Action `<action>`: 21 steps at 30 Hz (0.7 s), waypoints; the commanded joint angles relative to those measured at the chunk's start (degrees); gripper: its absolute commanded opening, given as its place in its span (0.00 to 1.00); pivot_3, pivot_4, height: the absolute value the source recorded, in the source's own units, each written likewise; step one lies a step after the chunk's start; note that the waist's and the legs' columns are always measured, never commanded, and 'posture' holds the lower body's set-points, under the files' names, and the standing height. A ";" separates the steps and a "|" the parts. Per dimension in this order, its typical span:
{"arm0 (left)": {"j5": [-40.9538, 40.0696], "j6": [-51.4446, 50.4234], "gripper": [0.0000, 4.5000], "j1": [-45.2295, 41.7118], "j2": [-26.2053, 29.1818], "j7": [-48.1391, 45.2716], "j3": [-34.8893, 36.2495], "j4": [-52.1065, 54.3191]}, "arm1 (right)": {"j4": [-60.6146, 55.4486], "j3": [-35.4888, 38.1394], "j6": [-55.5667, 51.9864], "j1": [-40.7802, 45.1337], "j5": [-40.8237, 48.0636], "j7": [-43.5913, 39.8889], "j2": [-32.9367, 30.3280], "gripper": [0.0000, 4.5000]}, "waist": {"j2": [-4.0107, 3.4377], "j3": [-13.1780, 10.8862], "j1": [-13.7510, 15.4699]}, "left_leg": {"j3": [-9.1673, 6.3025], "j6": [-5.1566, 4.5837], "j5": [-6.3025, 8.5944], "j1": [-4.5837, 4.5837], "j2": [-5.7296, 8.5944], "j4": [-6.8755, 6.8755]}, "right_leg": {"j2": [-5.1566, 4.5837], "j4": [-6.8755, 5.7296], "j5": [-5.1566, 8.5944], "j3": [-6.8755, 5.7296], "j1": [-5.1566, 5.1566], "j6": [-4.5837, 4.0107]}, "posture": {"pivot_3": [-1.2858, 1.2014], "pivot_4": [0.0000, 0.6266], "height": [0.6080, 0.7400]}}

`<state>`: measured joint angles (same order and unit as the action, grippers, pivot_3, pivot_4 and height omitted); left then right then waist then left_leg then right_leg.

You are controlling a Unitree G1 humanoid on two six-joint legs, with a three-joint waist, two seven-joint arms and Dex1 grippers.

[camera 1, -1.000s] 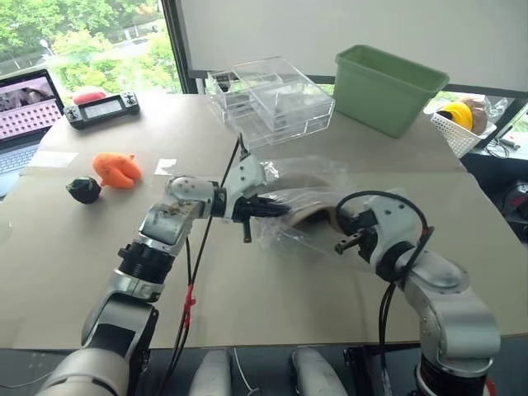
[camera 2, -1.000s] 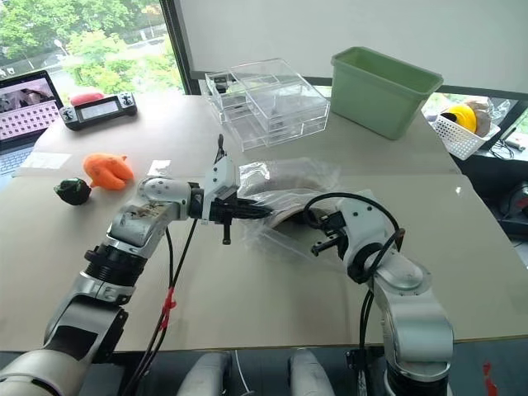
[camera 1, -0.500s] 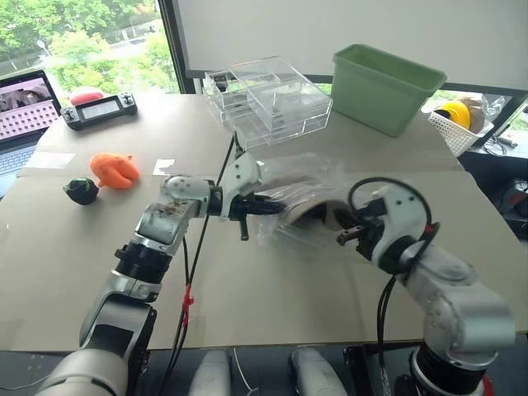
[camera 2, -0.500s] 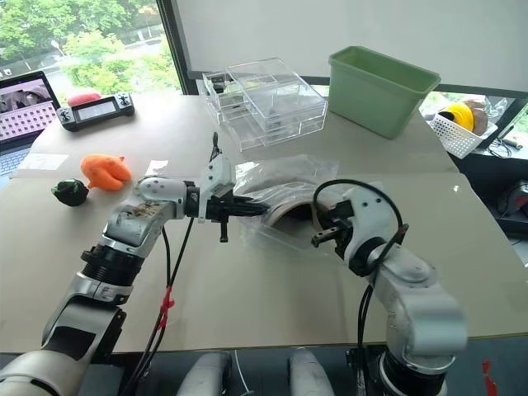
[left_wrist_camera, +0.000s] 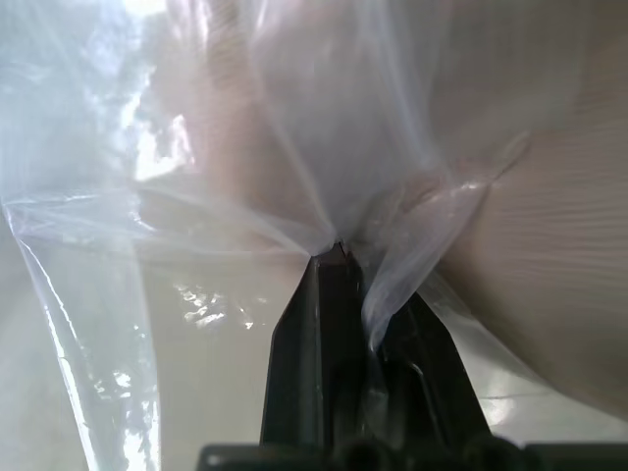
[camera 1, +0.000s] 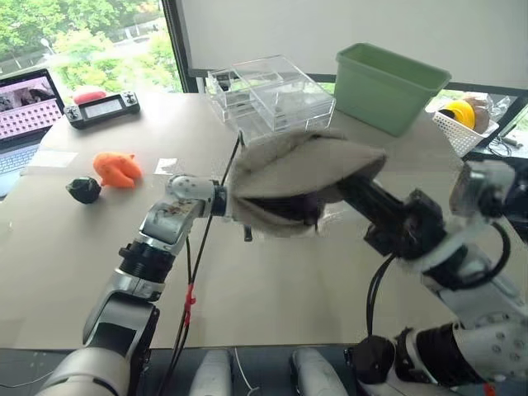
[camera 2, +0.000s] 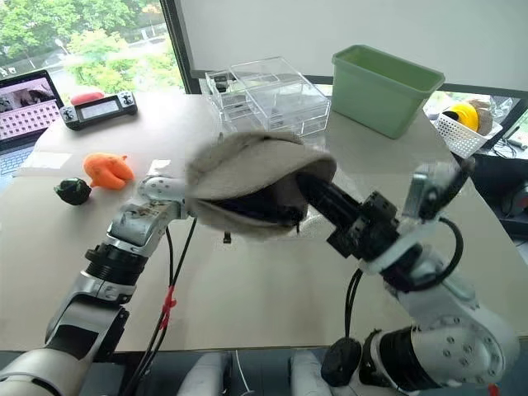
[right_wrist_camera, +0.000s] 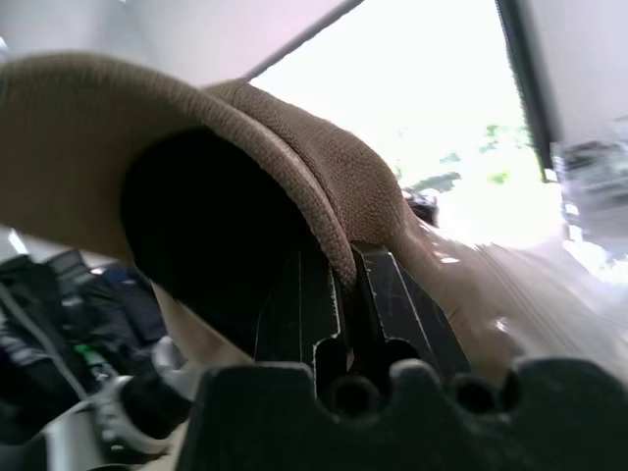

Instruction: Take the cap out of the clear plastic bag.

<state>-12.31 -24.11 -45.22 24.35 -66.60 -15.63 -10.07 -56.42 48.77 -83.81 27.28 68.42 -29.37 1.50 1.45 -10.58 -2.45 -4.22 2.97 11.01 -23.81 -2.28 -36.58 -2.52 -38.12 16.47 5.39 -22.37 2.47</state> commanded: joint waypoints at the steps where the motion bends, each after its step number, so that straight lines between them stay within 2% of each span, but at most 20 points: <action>1: 0.44 0.16 0.00 -0.44 -0.16 -0.04 -0.53 0.28 | 2.46 -3.76 19.16 -6.77 26.65 13.03 -10.02 0.01 | 0.03 -0.02 0.00 | 0.00 0.00 0.00 -0.03 0.03 -0.01 | -0.05 0.03 0.00 -0.02 0.02 0.01 | 0.52 0.24 0.96; 2: 0.45 0.20 0.00 -0.47 -0.16 -0.04 -0.56 0.22 | 2.94 -5.38 23.25 -8.85 31.04 16.12 -13.55 0.01 | 0.03 -0.02 -0.05 | 0.00 0.00 0.00 -0.03 0.07 -0.01 | -0.10 0.04 0.00 0.00 0.02 0.02 | 0.52 0.24 0.96; 5: 0.75 1.12 0.00 -0.54 -0.03 -0.20 -0.68 -0.08 | 5.05 -6.87 35.89 -10.83 37.20 23.94 -17.83 0.01 | 0.03 -0.02 -0.43 | 0.01 0.00 0.00 0.03 0.07 -0.02 | -0.06 0.02 0.03 0.04 0.05 0.08 | 0.52 0.24 0.96; 9: 1.19 4.23 0.00 -0.53 -0.49 0.45 0.08 -0.82 | 7.85 -11.72 47.27 -10.46 35.40 33.67 -18.34 0.01 | 0.03 -0.02 -1.09 | 0.01 0.00 0.00 0.06 0.03 -0.01 | 0.02 0.01 0.08 0.08 0.05 0.16 | 0.52 0.24 0.96; 11: 0.88 4.35 0.00 -0.67 -0.75 0.67 0.46 -1.05 | 8.29 -13.93 50.75 -10.87 34.69 35.93 -18.95 0.01 | 0.03 -0.02 -1.10 | 0.01 0.00 0.00 0.04 0.04 -0.01 | 0.01 0.02 0.08 0.09 0.05 0.15 | 0.52 0.24 0.96; 14: 1.47 7.90 0.00 -0.58 -1.05 1.06 0.52 -1.46 | 9.67 -20.17 54.03 -11.37 30.28 40.06 -16.50 0.01 | 0.03 -0.02 -1.13 | 0.01 -0.01 0.00 0.01 0.04 0.00 | 0.02 0.03 0.06 0.09 0.01 0.11 | 0.52 0.24 0.96; 21: 1.59 9.06 0.00 -0.82 -1.99 3.43 1.55 -2.34 | 12.26 -33.91 62.28 -13.03 34.43 47.37 -4.79 0.01 | -0.05 -0.06 -1.17 | 0.01 -0.01 0.00 0.01 0.03 0.05 | 0.02 0.03 0.02 0.10 -0.02 0.05 | 0.52 0.24 0.96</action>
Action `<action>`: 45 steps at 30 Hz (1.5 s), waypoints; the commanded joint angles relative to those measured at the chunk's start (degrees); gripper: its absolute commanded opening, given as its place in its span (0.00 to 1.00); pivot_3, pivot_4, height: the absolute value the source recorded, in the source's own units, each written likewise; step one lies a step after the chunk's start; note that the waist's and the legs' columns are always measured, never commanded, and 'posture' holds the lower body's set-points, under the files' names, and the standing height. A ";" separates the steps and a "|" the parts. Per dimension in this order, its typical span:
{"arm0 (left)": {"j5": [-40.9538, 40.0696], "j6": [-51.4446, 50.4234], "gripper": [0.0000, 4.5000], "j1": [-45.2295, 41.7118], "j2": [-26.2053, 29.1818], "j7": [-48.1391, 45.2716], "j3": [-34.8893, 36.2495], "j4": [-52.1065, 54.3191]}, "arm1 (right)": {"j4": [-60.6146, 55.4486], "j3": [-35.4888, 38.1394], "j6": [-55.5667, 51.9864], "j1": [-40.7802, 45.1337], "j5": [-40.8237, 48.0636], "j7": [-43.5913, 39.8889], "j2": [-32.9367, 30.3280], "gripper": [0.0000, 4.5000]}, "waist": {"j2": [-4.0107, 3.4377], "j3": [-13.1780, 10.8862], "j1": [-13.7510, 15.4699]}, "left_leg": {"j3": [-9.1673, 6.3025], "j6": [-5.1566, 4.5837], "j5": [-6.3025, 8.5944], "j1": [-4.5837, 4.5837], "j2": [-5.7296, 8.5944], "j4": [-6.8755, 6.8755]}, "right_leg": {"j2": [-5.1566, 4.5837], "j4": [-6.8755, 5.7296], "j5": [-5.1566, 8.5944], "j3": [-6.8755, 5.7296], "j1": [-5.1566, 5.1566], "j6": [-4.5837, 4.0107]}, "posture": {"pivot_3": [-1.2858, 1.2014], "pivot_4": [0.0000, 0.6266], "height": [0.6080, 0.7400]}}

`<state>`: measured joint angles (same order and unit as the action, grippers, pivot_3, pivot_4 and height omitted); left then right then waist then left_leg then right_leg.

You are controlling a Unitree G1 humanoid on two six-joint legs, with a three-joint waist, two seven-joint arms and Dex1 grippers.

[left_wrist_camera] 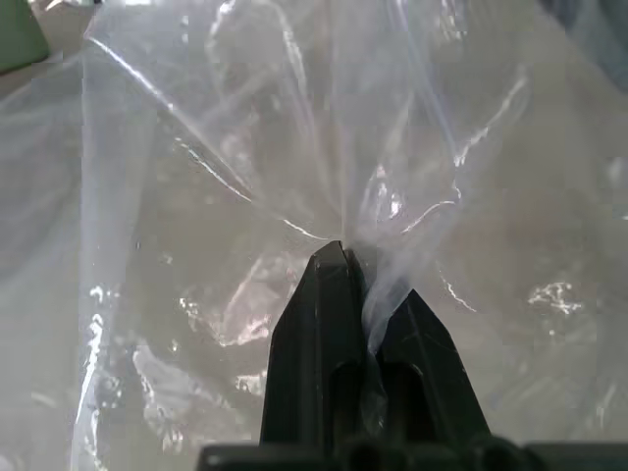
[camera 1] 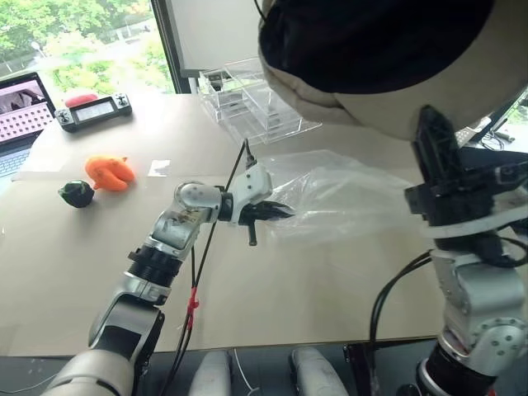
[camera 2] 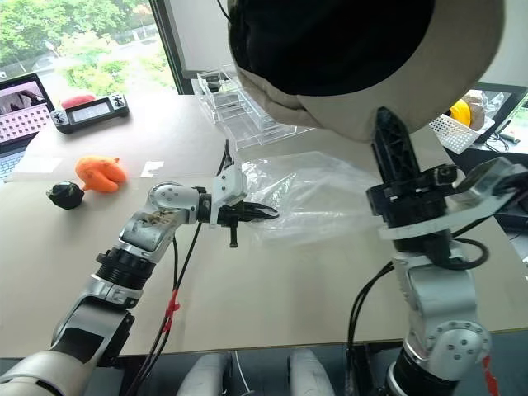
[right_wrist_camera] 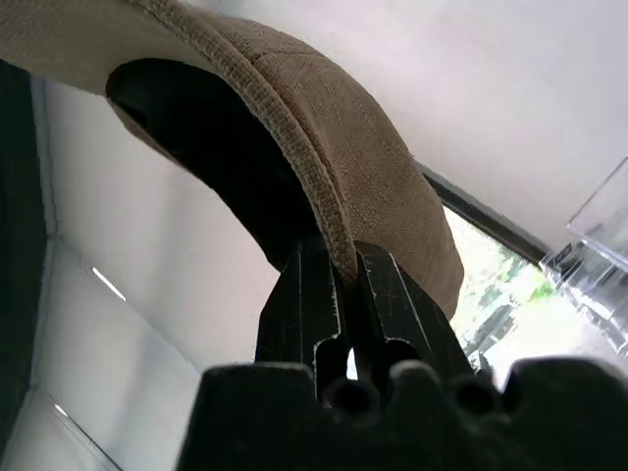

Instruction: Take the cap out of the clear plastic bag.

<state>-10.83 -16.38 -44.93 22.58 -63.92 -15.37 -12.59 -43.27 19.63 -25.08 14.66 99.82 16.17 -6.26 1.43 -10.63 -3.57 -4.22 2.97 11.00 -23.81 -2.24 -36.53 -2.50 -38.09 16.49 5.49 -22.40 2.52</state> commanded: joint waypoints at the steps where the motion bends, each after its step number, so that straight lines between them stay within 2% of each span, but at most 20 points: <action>1: 0.08 1.32 0.00 -1.10 -0.27 0.78 1.32 0.14 | -0.94 -5.41 4.80 -0.33 4.00 2.15 4.03 0.01 | -0.03 -0.02 -0.05 | 0.00 0.00 0.00 0.00 0.01 0.01 | -0.01 -0.01 0.00 0.01 -0.01 0.00 | 0.52 0.24 0.96; 7: 0.45 1.73 0.00 -0.97 -0.34 0.92 1.51 -0.25 | -0.53 -5.84 10.35 3.34 5.86 4.38 4.82 0.01 | -0.06 -0.04 0.19 | 0.00 0.00 0.00 -0.04 0.03 0.00 | -0.03 0.01 0.00 -0.01 -0.02 0.00 | 0.52 0.24 0.96; 13: 1.79 5.94 0.00 0.18 0.71 0.64 1.43 -0.64 | -4.02 -2.51 18.23 15.55 9.11 13.49 -0.44 0.01 | -0.19 -0.12 0.09 | 0.00 0.00 0.00 -0.05 0.02 0.00 | -0.02 -0.01 -0.01 0.01 -0.08 -0.01 | 0.52 0.24 0.96; 17: 2.00 13.86 0.00 2.27 2.67 0.02 3.52 -0.91 | -0.02 2.48 19.60 25.42 5.65 18.37 -11.82 0.01 | -0.32 -0.20 0.16 | 0.03 0.00 -0.01 -0.07 0.05 0.10 | -0.05 -0.02 -0.01 0.04 -0.18 -0.04 | 0.52 0.24 0.96; 20: 1.17 23.26 0.00 4.55 4.77 -1.95 5.48 -0.35 | 4.11 4.20 15.30 25.15 0.50 17.63 -21.89 0.01 | -0.31 -0.19 0.43 | 0.02 0.00 -0.02 -0.08 0.04 0.24 | -0.04 0.02 0.00 0.03 -0.20 -0.08 | 0.52 0.24 0.96; 22: 2.50 35.54 0.00 6.56 7.29 -2.86 6.85 -2.00 | 5.29 0.54 6.70 20.58 -11.16 12.76 -32.70 0.01 | -0.34 -0.20 0.78 | 0.03 0.00 -0.02 -0.10 0.06 0.27 | -0.06 0.04 0.01 0.05 -0.22 -0.11 | 0.52 0.24 0.96; 24: 5.09 45.16 0.00 7.63 9.38 -1.47 7.66 -4.98 | 5.73 -4.22 1.59 16.91 -22.08 8.57 -40.11 0.01 | -0.35 -0.19 0.86 | 0.12 -0.01 -0.02 -0.09 0.06 0.34 | -0.09 0.05 0.02 0.13 -0.30 -0.13 | 0.52 0.24 0.96; 27: 9.40 55.54 0.00 8.38 11.90 1.87 8.17 -10.18 | 5.39 -10.97 -0.69 13.60 -37.14 3.03 -45.13 0.01 | -0.35 -0.19 0.96 | 0.15 -0.18 -0.12 -0.06 0.04 0.41 | -0.07 -0.01 0.02 0.16 -0.35 -0.19 | 0.52 0.24 0.96; 29: 13.57 58.71 0.00 8.69 13.50 5.48 8.12 -12.98 | 5.04 -13.82 -0.78 12.14 -45.28 0.61 -46.33 0.01 | -0.35 -0.19 1.04 | 0.15 -0.22 -0.15 -0.06 0.05 0.40 | -0.07 -0.01 0.01 0.16 -0.36 -0.19 | 0.52 0.24 0.96; 33: 26.28 57.84 0.00 11.42 17.09 18.92 8.25 -18.14 | 5.06 -21.13 1.75 6.57 -67.50 -4.34 -50.21 0.01 | -0.33 -0.18 1.12 | 0.13 -0.22 -0.15 -0.26 0.08 0.33 | -0.08 0.00 0.00 0.14 -0.54 -0.15 | 0.52 0.24 0.96; 36: 30.09 56.49 0.00 13.47 17.80 24.41 7.68 -18.50 | 4.89 -24.76 2.95 4.46 -79.26 -7.79 -51.41 0.01 | -0.34 -0.19 1.15 | 0.12 -0.20 -0.15 -0.52 0.09 0.29 | -0.09 -0.07 -0.01 0.12 -0.80 -0.14 | 0.52 0.24 0.96; 40: 31.26 52.45 0.00 18.11 17.21 28.50 7.86 -15.76 | 4.05 -29.95 4.02 0.55 -94.84 -10.82 -52.89 0.01 | -0.35 -0.17 1.21 | 0.11 -0.20 -0.16 -0.46 0.08 0.28 | -0.10 -0.11 -0.01 0.09 -0.74 -0.14 | 0.52 0.24 0.96; 45: 26.98 48.52 0.00 21.23 14.59 28.48 7.72 -8.77 | 5.95 -42.39 3.97 -8.07 -108.89 -17.58 -50.89 0.01 | -0.34 -0.06 1.33 | 0.12 -0.16 -0.18 -0.33 0.07 0.26 | -0.09 -0.17 -0.01 0.09 -0.62 -0.13 | 0.52 0.24 0.96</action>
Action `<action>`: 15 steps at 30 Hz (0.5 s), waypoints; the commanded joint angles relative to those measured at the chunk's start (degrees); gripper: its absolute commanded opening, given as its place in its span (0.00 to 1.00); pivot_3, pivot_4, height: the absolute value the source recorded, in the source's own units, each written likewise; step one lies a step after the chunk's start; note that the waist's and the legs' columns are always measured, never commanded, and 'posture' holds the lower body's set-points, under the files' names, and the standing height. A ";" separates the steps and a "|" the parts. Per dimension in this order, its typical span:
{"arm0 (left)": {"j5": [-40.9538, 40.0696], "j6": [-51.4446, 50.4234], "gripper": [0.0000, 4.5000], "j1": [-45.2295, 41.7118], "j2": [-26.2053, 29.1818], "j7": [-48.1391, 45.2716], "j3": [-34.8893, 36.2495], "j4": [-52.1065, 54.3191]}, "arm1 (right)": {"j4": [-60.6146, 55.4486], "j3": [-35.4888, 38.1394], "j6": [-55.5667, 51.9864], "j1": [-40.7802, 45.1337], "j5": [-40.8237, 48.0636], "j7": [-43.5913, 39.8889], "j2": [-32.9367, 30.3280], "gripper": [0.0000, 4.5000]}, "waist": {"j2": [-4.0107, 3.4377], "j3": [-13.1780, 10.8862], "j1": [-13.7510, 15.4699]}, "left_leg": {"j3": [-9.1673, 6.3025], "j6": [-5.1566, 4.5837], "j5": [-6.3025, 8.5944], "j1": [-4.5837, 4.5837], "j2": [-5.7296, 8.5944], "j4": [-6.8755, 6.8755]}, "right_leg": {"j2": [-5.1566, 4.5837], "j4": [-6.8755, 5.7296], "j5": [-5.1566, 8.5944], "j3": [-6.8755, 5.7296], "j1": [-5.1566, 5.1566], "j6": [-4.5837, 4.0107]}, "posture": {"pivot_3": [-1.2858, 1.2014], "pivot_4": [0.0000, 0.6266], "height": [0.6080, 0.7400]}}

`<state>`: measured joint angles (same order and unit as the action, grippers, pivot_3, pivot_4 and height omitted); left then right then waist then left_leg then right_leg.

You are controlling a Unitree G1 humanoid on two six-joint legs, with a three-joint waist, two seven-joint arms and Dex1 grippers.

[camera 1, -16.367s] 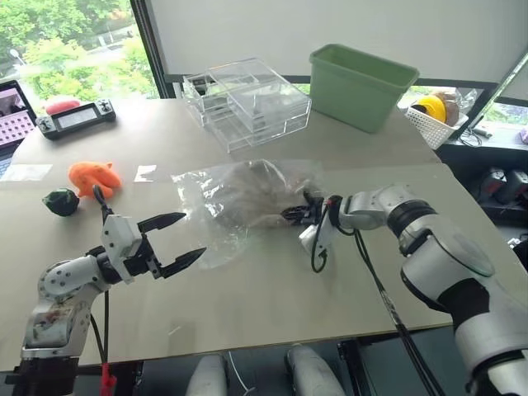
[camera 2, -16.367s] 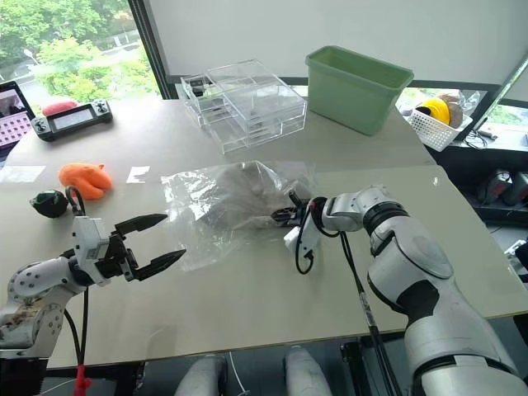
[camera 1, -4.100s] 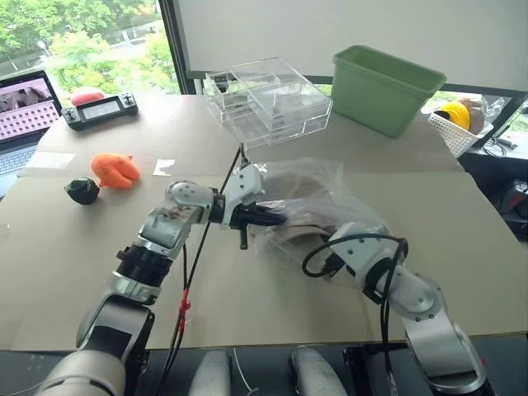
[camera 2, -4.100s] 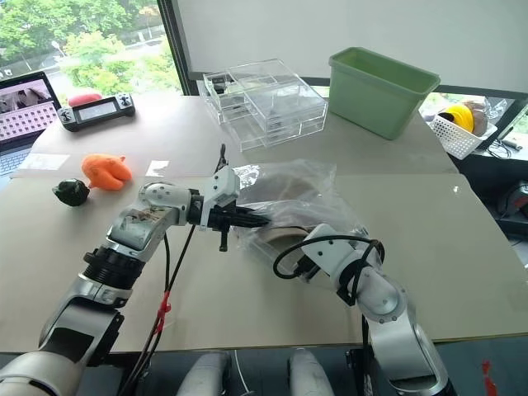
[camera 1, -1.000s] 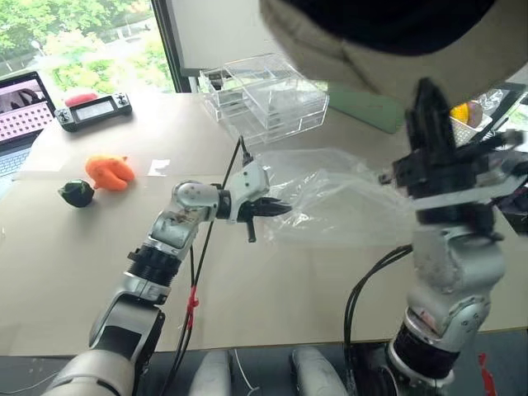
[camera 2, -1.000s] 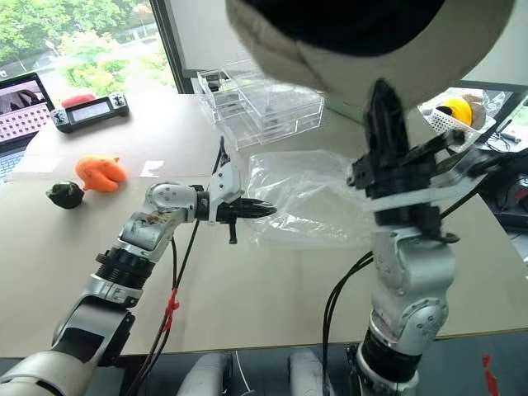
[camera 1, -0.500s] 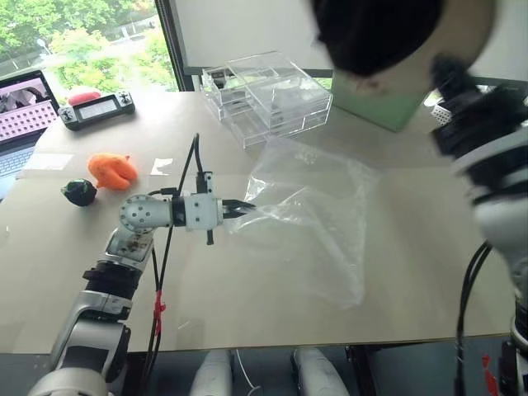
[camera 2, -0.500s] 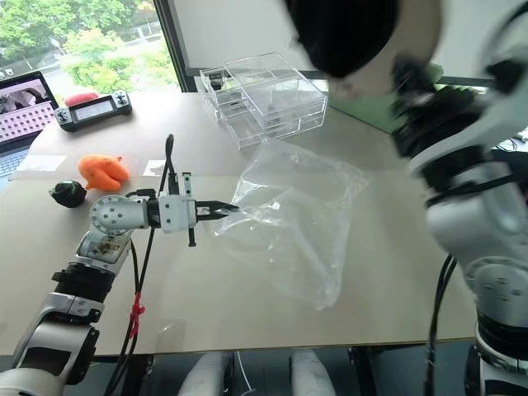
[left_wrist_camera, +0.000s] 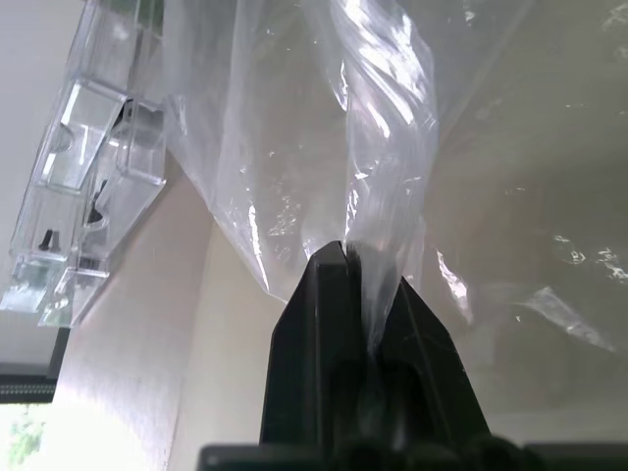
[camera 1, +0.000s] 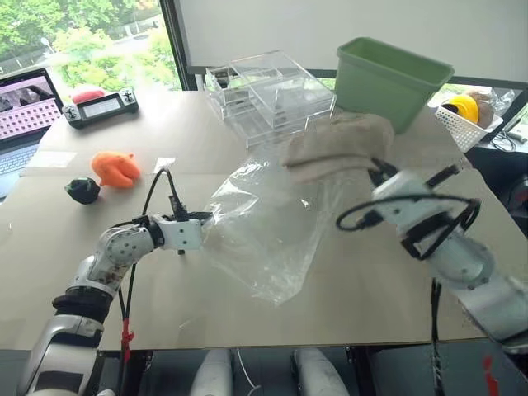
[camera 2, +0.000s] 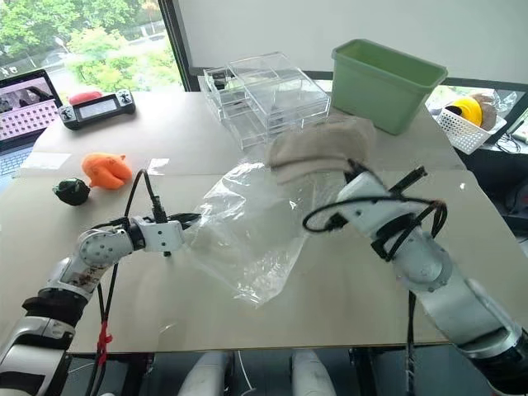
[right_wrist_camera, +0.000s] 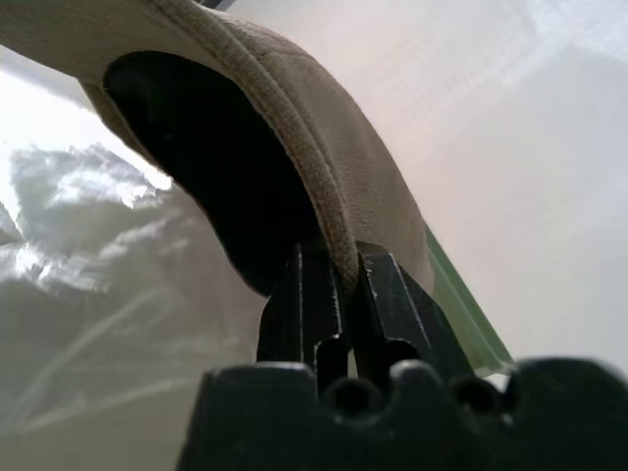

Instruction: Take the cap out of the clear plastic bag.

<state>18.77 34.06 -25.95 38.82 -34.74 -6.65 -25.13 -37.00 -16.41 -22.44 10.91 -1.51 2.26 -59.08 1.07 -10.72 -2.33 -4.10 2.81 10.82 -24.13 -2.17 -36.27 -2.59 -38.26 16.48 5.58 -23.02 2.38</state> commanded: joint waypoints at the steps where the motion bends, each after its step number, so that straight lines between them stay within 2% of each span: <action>1: -3.65 -2.08 0.00 2.80 -1.88 -1.12 -0.96 4.78 | 0.55 -8.12 1.00 -6.51 -8.69 -4.59 3.16 0.01 | 0.02 0.03 0.17 | 0.00 0.00 0.00 0.00 0.00 -0.03 | 0.00 0.00 0.00 -0.01 0.02 0.00 | 0.52 0.24 0.96; 6: -6.79 -2.98 0.00 4.01 -1.97 -2.55 -0.66 7.19 | 1.72 -5.99 -1.53 -11.85 -8.25 -8.35 10.09 0.01 | 0.09 0.08 0.07 | -0.01 0.01 -0.01 0.00 0.03 -0.11 | -0.02 -0.03 -0.02 0.00 0.08 0.03 | 0.52 0.24 0.96; 9: -9.52 -2.20 0.00 4.68 -1.80 -4.18 -0.48 7.95 | 2.15 -2.97 -3.60 -13.15 -5.90 -10.58 13.98 0.01 | 0.30 0.17 0.01 | -0.04 0.02 0.00 0.69 0.00 -0.09 | 0.00 0.09 0.07 -0.07 0.80 0.20 | 0.52 0.24 0.96; 11: -13.37 -1.25 0.00 5.43 -1.47 -7.18 -0.45 8.36 | 2.65 0.01 -5.42 -14.01 -4.01 -11.89 16.43 0.17 | 0.45 0.27 -0.02 | -0.03 0.03 0.00 0.86 -0.04 0.01 | 0.02 0.16 0.22 -0.07 0.92 0.43 | 0.52 0.24 0.96; 15: -18.13 -1.62 0.24 5.63 -1.19 -11.14 -0.01 7.69 | 2.89 3.44 -7.57 -15.30 -3.33 -15.97 17.63 0.44 | 0.46 0.27 0.11 | -0.03 0.03 0.00 0.77 -0.02 -0.01 | 0.00 0.17 0.03 -0.05 0.88 0.12 | 0.52 0.24 0.96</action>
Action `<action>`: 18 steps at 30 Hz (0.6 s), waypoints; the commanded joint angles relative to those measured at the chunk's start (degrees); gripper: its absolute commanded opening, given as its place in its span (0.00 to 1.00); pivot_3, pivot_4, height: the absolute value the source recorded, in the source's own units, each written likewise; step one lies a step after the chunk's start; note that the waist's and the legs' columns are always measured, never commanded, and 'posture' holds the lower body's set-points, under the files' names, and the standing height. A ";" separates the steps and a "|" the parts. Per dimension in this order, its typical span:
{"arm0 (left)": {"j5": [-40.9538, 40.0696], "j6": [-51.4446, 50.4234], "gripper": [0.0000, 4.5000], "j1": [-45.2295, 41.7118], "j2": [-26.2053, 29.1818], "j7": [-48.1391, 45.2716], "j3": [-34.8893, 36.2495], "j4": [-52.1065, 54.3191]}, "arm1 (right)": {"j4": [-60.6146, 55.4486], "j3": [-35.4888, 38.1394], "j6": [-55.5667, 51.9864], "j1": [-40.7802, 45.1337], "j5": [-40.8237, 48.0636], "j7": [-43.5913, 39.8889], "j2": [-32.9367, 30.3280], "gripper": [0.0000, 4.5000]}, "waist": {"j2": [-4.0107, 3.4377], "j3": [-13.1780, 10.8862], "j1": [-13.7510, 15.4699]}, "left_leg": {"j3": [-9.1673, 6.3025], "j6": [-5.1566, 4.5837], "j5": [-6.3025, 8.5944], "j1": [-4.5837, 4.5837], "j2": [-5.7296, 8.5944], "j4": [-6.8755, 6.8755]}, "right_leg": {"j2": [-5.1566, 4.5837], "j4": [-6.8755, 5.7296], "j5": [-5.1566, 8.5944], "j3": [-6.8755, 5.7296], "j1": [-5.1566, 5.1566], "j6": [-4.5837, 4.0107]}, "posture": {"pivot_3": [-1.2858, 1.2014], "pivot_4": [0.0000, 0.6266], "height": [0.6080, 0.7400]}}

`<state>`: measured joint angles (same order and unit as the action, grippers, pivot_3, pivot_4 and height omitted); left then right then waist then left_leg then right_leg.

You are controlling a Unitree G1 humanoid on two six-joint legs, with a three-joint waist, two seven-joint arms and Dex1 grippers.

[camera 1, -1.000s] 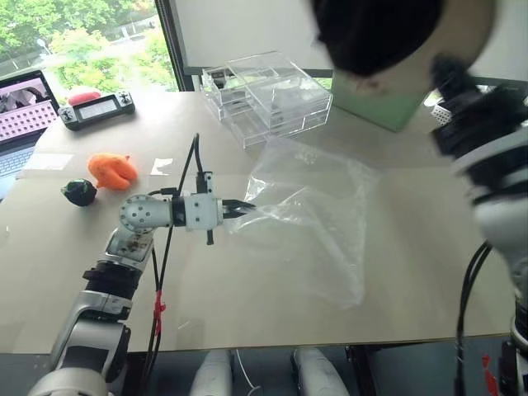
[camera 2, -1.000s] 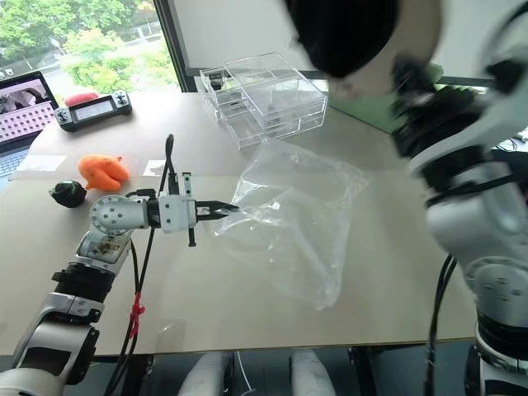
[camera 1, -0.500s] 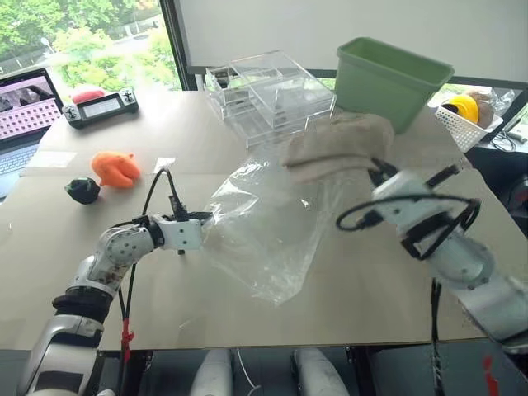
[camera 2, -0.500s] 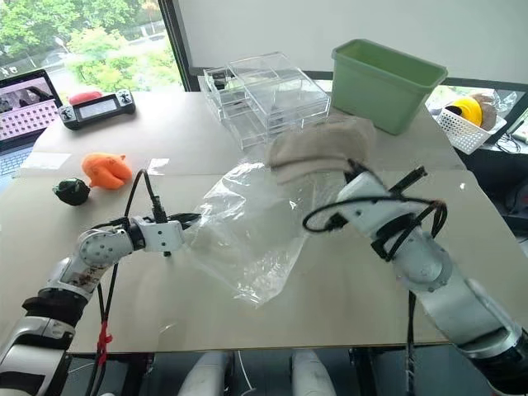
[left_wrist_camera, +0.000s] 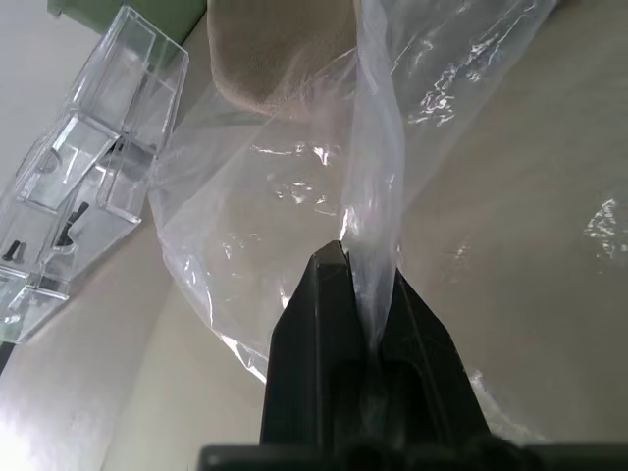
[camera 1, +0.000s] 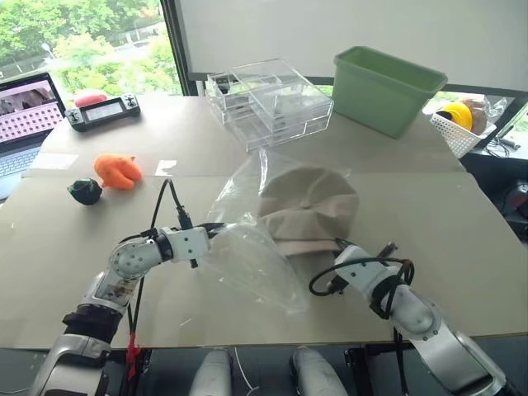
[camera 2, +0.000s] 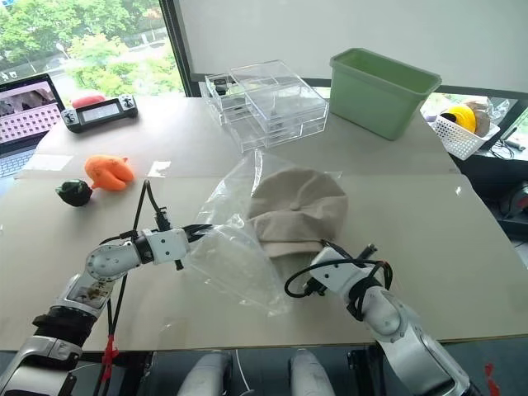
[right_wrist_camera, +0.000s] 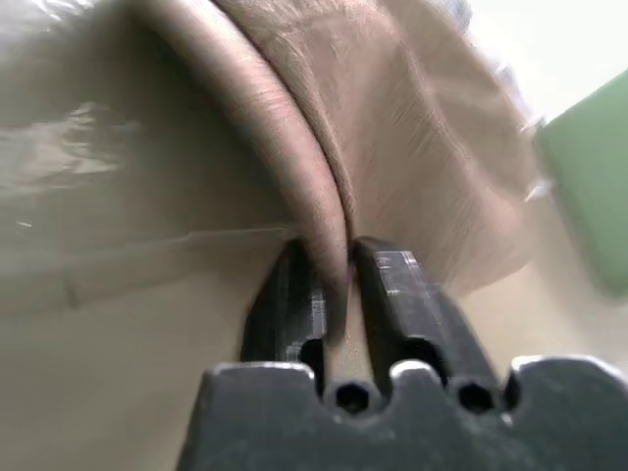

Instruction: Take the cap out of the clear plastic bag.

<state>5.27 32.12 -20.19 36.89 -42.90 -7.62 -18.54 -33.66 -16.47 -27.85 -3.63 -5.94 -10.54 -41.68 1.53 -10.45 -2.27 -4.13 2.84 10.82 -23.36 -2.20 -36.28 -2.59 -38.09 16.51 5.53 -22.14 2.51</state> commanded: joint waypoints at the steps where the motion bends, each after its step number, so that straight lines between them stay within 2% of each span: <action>1: -5.18 0.12 0.34 -0.12 0.72 -3.49 1.05 1.06 | -0.51 3.86 -2.48 -0.90 0.99 -3.80 0.38 0.54 | 0.00 0.00 0.06 | 0.00 0.00 0.00 -0.01 0.00 0.00 | 0.00 0.00 -0.03 -0.01 -0.01 -0.06 | 0.52 0.24 0.96; 5: -11.05 0.11 0.62 -0.56 1.13 -9.56 1.13 1.29 | -2.24 7.48 -3.93 -2.23 3.95 -9.73 -1.16 0.82 | 0.00 0.00 -0.01 | 0.00 0.00 0.00 0.01 -0.01 0.01 | 0.02 -0.02 -0.01 -0.01 -0.02 -0.02 | 0.52 0.24 0.96; 6: -13.81 -0.36 0.67 -0.52 1.31 -12.04 1.40 1.92 | -2.76 8.95 -4.41 -2.32 5.05 -11.25 -1.51 0.87 | 0.01 0.01 -0.02 | 0.00 0.00 0.00 0.01 -0.01 0.01 | 0.02 -0.01 0.00 -0.01 -0.01 -0.01 | 0.52 0.24 0.96; 7: -17.22 -1.41 0.76 -0.35 1.49 -14.83 1.75 3.03 | -3.32 10.57 -5.05 -2.37 6.60 -12.88 -1.70 0.97 | 0.01 0.01 -0.03 | 0.00 0.00 0.00 0.01 -0.01 0.01 | 0.02 -0.01 0.00 -0.02 -0.01 -0.01 | 0.52 0.24 0.96; 8: -21.06 -4.21 0.83 -0.20 1.77 -17.35 2.40 4.55 | -3.82 12.45 -5.29 -2.00 7.96 -14.34 -1.96 1.00 | 0.02 0.00 -0.05 | 0.00 0.00 0.00 0.00 0.00 0.01 | 0.02 -0.01 0.00 -0.01 -0.01 -0.01 | 0.52 0.24 0.96; 9: -24.45 -7.84 0.94 -0.05 2.06 -19.15 3.02 6.06 | -4.18 14.36 -5.82 -1.65 9.73 -15.49 -1.63 1.00 | 0.02 0.00 -0.07 | 0.00 0.00 0.00 -0.01 -0.01 0.01 | 0.02 -0.01 0.00 -0.01 -0.01 -0.01 | 0.52 0.24 0.96; 10: -26.76 -11.17 0.99 0.03 2.31 -20.12 3.56 7.21 | -4.52 15.97 -6.56 -1.37 11.58 -16.40 -0.96 1.00 | 0.02 0.00 -0.08 | 0.00 0.00 0.00 -0.01 -0.01 0.01 | 0.02 -0.01 0.00 -0.02 -0.02 -0.01 | 0.52 0.24 0.96; 12: -29.99 -17.20 0.99 -0.13 2.78 -20.80 4.86 8.92 | -5.46 19.79 -8.65 -0.37 16.72 -17.98 1.20 1.00 | 0.02 0.00 -0.15 | 0.00 0.00 0.00 -0.01 -0.03 0.01 | 0.02 -0.02 0.00 -0.01 -0.02 0.00 | 0.52 0.24 0.96; 15: -38.77 -34.15 0.99 -1.25 3.14 -16.83 8.99 12.36 | -6.85 28.66 -15.63 3.76 30.64 -17.76 8.39 1.00 | 0.04 -0.02 -0.48 | -0.01 0.00 0.00 0.00 -0.06 0.01 | 0.06 -0.03 0.03 -0.01 -0.01 0.05 | 0.52 0.24 0.96; 18: -41.39 -41.55 0.99 -1.48 2.79 -14.76 11.47 13.82 | -7.10 31.89 -17.74 5.88 33.61 -16.47 10.31 1.00 | 0.04 -0.02 -0.48 | -0.02 0.00 0.00 0.01 -0.11 -0.02 | 0.11 -0.07 0.05 -0.02 -0.01 0.08 | 0.52 0.24 0.96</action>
<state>-33.57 -4.99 -20.91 39.36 -58.97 1.49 -7.17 -38.56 12.23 -44.18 1.39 24.87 -27.84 -31.52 1.57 -10.47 -2.76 -4.15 2.84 10.83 -23.36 -2.30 -36.30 -2.48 -38.15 16.56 5.51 -22.15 2.59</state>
